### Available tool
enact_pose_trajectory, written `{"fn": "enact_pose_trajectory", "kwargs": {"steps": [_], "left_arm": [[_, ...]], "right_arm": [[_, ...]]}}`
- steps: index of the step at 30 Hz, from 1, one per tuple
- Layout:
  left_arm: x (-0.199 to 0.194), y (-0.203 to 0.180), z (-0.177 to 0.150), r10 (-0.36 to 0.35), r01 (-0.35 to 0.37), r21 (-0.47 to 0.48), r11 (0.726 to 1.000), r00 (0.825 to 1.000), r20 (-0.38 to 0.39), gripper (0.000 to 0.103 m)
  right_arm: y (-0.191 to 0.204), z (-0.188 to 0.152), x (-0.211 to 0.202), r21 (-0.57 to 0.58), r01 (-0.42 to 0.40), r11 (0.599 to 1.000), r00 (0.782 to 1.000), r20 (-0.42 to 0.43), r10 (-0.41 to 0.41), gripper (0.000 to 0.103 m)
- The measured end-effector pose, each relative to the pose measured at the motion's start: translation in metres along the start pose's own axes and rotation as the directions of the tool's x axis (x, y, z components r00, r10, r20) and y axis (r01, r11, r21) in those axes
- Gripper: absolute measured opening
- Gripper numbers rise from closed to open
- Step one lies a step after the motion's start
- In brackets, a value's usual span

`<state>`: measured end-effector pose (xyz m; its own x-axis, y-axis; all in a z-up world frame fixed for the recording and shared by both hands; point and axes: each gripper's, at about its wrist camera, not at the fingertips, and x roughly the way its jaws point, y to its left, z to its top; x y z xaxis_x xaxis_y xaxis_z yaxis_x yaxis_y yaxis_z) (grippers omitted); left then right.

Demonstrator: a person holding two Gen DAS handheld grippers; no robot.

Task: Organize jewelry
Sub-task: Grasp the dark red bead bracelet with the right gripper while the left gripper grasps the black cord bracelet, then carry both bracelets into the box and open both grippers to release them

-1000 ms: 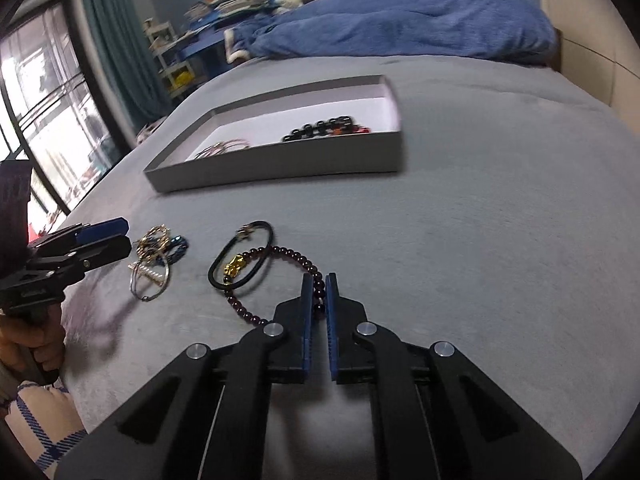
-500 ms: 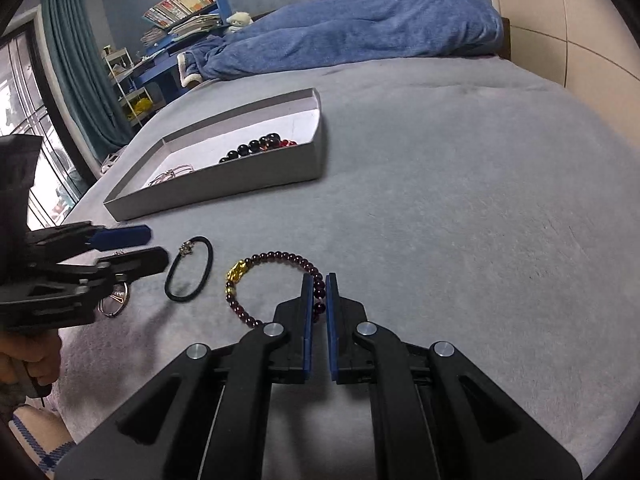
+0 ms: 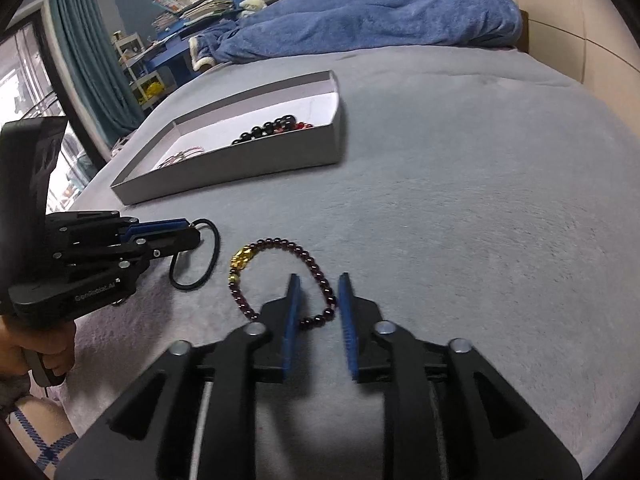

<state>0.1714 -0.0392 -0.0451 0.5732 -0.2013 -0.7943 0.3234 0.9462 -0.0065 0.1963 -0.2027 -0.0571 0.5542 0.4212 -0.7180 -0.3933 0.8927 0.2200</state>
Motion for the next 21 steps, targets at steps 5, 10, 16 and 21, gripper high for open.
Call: {"fn": "enact_pose_trajectory", "kwargs": {"steps": [5, 10, 16, 21], "left_arm": [[-0.017, 0.012, 0.002, -0.01, 0.011, -0.028, 1.0, 0.999, 0.048, 0.013], [-0.029, 0.024, 0.006, -0.01, 0.015, -0.067, 0.998, 0.997, 0.082, 0.013], [-0.042, 0.046, 0.009, 0.005, 0.008, -0.11, 0.994, 0.993, 0.115, 0.013], [-0.055, 0.063, 0.015, 0.03, -0.011, -0.136, 0.991, 0.989, 0.142, 0.013]], "right_arm": [[0.003, 0.003, 0.01, -0.028, 0.015, 1.0, 0.999, -0.042, -0.016, 0.031], [0.003, 0.003, 0.011, -0.023, 0.016, 1.0, 0.999, -0.049, -0.017, 0.012], [0.006, 0.007, 0.009, -0.027, -0.02, 0.999, 0.999, -0.045, 0.018, 0.006], [0.018, 0.026, 0.001, -0.052, -0.053, 0.997, 0.999, 0.01, 0.053, 0.006]]}}
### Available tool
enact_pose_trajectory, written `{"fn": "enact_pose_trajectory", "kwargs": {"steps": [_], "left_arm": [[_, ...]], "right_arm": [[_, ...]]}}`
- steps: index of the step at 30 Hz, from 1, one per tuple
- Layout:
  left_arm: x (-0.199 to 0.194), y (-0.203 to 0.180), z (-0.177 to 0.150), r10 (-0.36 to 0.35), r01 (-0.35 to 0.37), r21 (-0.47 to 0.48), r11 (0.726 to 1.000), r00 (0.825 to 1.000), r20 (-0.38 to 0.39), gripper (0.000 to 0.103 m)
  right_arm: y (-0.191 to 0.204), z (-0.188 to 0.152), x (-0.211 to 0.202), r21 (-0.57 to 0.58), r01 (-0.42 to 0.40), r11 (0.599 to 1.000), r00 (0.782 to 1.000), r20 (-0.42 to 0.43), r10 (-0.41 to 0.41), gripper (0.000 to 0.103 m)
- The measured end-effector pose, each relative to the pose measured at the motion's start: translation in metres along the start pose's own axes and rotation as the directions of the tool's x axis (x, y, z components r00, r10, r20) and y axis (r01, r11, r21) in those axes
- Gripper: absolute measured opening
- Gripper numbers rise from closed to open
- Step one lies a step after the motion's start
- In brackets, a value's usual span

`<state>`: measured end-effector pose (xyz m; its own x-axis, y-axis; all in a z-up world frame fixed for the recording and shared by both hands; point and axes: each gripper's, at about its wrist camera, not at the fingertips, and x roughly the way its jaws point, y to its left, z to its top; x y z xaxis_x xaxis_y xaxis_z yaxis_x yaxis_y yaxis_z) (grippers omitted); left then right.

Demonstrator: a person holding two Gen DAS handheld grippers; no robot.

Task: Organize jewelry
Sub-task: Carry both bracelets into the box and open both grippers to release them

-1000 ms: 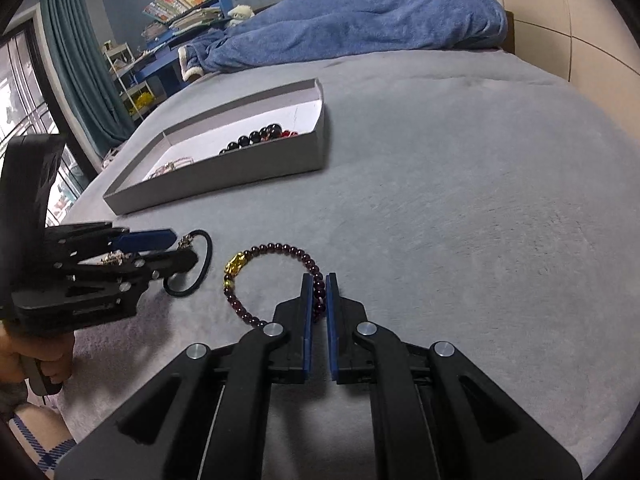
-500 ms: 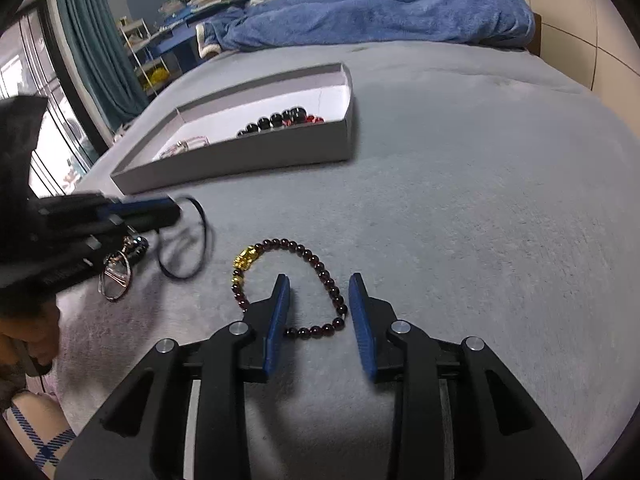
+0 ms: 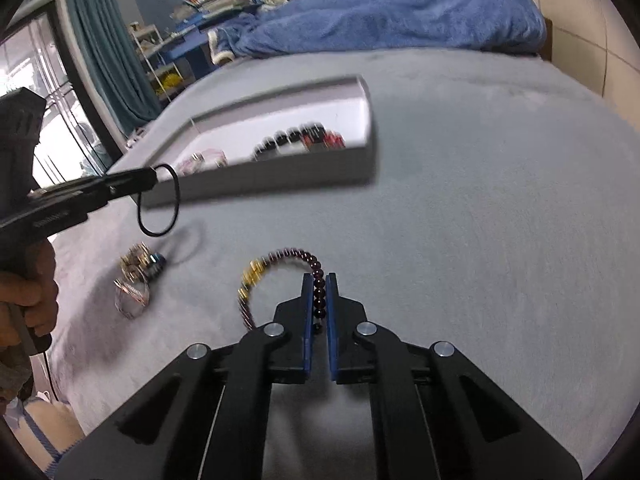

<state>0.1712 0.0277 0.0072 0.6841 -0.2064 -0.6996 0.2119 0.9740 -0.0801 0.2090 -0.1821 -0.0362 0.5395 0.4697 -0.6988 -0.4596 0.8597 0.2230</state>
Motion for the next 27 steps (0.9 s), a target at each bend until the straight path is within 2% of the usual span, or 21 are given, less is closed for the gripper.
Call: {"fn": "enact_pose_trajectory", "kwargs": {"steps": [6, 14, 21, 27], "left_arm": [[-0.004, 0.02, 0.015, 0.027, -0.026, -0.037, 0.999, 0.999, 0.03, 0.013], [0.001, 0.039, 0.035, 0.062, -0.058, -0.082, 0.995, 0.997, 0.053, 0.013], [0.028, 0.049, 0.042, 0.078, -0.074, -0.119, 0.99, 0.996, 0.031, 0.013], [0.049, 0.05, 0.037, 0.07, -0.069, -0.125, 0.99, 0.998, -0.001, 0.013]], "right_arm": [[0.03, 0.042, -0.008, -0.08, -0.032, 0.996, 0.997, 0.07, 0.038, 0.006], [0.054, 0.095, 0.009, -0.12, -0.062, 0.991, 0.993, 0.096, 0.073, 0.006], [0.062, 0.121, 0.058, -0.076, -0.122, 0.99, 0.992, 0.035, 0.125, 0.006], [0.046, 0.112, 0.09, -0.009, -0.137, 0.991, 0.99, -0.029, 0.136, 0.006]]}}
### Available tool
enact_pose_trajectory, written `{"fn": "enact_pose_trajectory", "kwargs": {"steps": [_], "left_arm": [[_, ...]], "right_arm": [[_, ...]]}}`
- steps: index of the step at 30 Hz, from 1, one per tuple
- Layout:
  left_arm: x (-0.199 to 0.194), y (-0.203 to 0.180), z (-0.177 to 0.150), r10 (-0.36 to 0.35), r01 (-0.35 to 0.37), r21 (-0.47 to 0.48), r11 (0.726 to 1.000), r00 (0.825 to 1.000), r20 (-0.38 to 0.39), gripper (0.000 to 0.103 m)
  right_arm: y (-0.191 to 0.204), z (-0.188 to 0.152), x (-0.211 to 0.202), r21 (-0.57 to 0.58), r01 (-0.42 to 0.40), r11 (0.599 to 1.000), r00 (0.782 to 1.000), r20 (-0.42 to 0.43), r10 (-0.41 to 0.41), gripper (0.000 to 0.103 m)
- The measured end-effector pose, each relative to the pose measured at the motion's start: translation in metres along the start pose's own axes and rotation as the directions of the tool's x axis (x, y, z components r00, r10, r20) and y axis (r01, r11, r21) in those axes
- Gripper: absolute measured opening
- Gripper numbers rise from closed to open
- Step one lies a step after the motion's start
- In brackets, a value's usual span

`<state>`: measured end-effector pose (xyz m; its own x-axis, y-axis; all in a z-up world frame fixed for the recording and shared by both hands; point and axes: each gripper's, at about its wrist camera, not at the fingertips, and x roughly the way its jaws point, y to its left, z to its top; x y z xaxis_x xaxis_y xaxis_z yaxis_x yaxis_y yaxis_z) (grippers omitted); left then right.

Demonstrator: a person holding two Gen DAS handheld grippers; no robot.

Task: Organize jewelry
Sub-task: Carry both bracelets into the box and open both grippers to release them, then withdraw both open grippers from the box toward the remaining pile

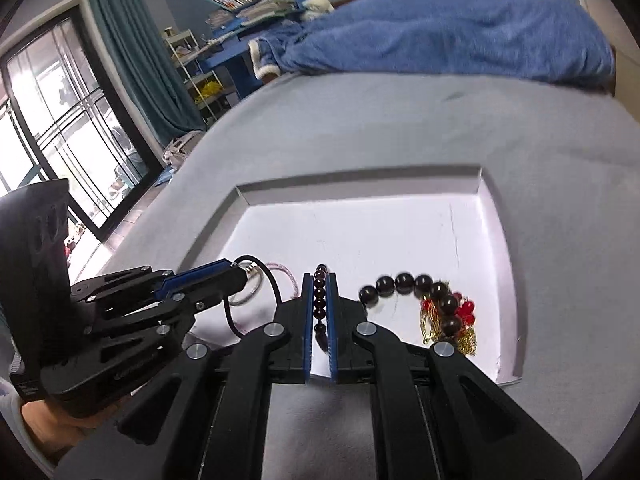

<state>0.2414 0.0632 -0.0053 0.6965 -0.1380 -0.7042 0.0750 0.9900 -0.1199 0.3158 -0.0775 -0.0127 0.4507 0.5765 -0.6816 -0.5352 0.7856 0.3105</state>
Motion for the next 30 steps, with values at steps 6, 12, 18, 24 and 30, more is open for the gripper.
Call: {"fn": "enact_pose_trajectory", "kwargs": {"steps": [6, 12, 18, 24, 30], "left_arm": [[0.015, -0.001, -0.006, 0.037, -0.037, 0.023, 0.999, 0.999, -0.035, 0.014], [0.022, -0.003, -0.009, 0.064, -0.062, 0.05, 0.997, 0.996, -0.057, 0.014], [0.01, -0.005, -0.015, 0.093, -0.092, 0.071, 0.993, 0.995, -0.021, 0.051], [-0.006, -0.007, -0.02, 0.097, -0.098, 0.072, 0.993, 0.995, 0.013, 0.054], [-0.021, -0.006, -0.03, 0.092, -0.093, 0.054, 0.994, 0.995, 0.027, 0.065]], "right_arm": [[-0.016, -0.012, 0.006, 0.002, 0.066, 0.998, 0.997, -0.028, -0.066, 0.006], [-0.021, -0.016, 0.01, -0.021, 0.111, 0.994, 0.993, -0.044, -0.111, 0.006], [-0.018, -0.021, -0.001, -0.044, 0.123, 0.991, 0.992, -0.019, -0.124, 0.014], [-0.014, -0.028, -0.018, -0.065, 0.131, 0.989, 0.991, 0.026, -0.13, 0.036], [-0.005, -0.04, -0.033, -0.088, 0.125, 0.988, 0.991, 0.049, -0.121, 0.044]]}}
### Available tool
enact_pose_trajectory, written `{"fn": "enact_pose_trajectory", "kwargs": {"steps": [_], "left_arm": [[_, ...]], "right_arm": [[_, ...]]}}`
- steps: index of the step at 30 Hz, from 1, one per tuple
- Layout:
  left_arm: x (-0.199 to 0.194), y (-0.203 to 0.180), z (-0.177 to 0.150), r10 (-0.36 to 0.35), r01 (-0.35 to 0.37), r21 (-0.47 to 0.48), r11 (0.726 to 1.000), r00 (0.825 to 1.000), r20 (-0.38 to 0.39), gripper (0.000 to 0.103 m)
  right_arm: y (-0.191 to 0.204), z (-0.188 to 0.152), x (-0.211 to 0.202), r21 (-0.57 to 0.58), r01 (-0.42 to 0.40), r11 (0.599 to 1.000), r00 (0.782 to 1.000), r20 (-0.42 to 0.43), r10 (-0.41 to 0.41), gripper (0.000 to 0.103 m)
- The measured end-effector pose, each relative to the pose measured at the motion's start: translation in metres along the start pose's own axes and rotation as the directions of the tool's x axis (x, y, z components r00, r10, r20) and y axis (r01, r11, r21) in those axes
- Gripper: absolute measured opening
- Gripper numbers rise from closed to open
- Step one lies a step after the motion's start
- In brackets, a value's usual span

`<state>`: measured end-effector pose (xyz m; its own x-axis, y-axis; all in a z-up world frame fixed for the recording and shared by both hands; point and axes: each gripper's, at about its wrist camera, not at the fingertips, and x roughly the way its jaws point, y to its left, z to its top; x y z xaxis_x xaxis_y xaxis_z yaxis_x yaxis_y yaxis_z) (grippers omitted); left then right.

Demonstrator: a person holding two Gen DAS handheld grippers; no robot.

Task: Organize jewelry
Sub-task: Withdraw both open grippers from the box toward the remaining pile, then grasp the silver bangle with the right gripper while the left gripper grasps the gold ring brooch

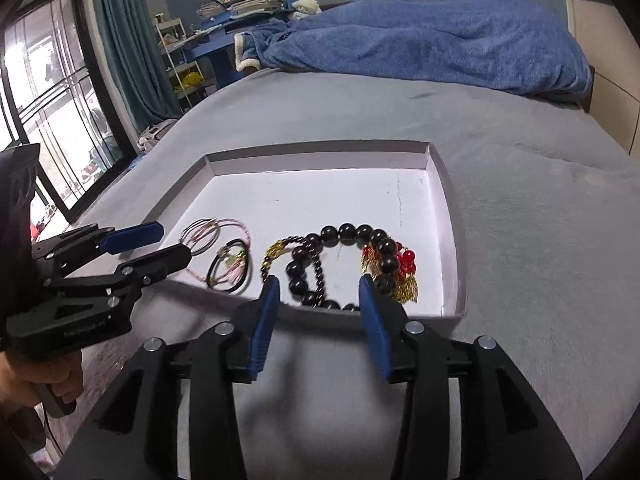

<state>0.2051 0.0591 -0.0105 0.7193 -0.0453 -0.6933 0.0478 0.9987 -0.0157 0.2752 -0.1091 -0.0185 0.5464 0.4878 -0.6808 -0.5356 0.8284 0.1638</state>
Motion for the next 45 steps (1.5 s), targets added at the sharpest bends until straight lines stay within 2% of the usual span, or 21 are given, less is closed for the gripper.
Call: {"fn": "enact_pose_trajectory", "kwargs": {"steps": [7, 18, 20, 24, 30, 32, 36, 39, 45], "left_arm": [[-0.021, 0.009, -0.025, -0.01, 0.011, -0.042, 0.999, 1.0, 0.019, 0.067], [-0.054, 0.064, -0.085, 0.018, -0.015, -0.184, 0.983, 1.0, 0.012, 0.067], [-0.056, 0.071, -0.097, 0.015, -0.013, -0.215, 0.977, 1.0, 0.009, 0.067], [-0.066, 0.081, -0.104, 0.027, -0.015, -0.276, 0.961, 0.999, 0.041, 0.068], [-0.067, 0.082, -0.108, 0.036, -0.025, -0.285, 0.958, 0.999, 0.033, 0.068], [-0.067, 0.082, -0.109, 0.035, -0.025, -0.288, 0.957, 0.999, 0.028, 0.068], [-0.067, 0.081, -0.113, 0.028, -0.022, -0.286, 0.958, 0.999, 0.018, 0.068], [-0.067, 0.076, -0.113, 0.028, -0.022, -0.266, 0.964, 0.999, 0.018, 0.068], [-0.068, 0.061, -0.108, -0.003, 0.008, -0.191, 0.982, 1.0, 0.026, 0.068]], "right_arm": [[0.015, -0.021, -0.01, -0.019, -0.033, 0.999, 0.999, -0.01, 0.033, 0.05], [0.052, -0.053, -0.013, -0.068, -0.136, 0.988, 0.99, -0.058, 0.132, 0.053], [0.062, -0.057, -0.014, -0.094, -0.165, 0.982, 0.985, -0.07, 0.159, 0.054], [0.087, -0.064, -0.017, -0.186, -0.215, 0.959, 0.974, -0.108, 0.198, 0.064], [0.123, -0.076, -0.01, -0.32, -0.225, 0.92, 0.97, -0.166, 0.18, 0.068], [0.13, -0.081, -0.004, -0.353, -0.198, 0.915, 0.973, -0.182, 0.14, 0.068], [0.131, -0.085, 0.0, -0.364, -0.179, 0.914, 0.976, -0.185, 0.117, 0.066], [0.126, -0.084, -0.003, -0.345, -0.174, 0.923, 0.978, -0.171, 0.12, 0.048], [0.105, -0.083, -0.018, -0.287, -0.173, 0.942, 0.981, -0.132, 0.14, 0.048]]}}
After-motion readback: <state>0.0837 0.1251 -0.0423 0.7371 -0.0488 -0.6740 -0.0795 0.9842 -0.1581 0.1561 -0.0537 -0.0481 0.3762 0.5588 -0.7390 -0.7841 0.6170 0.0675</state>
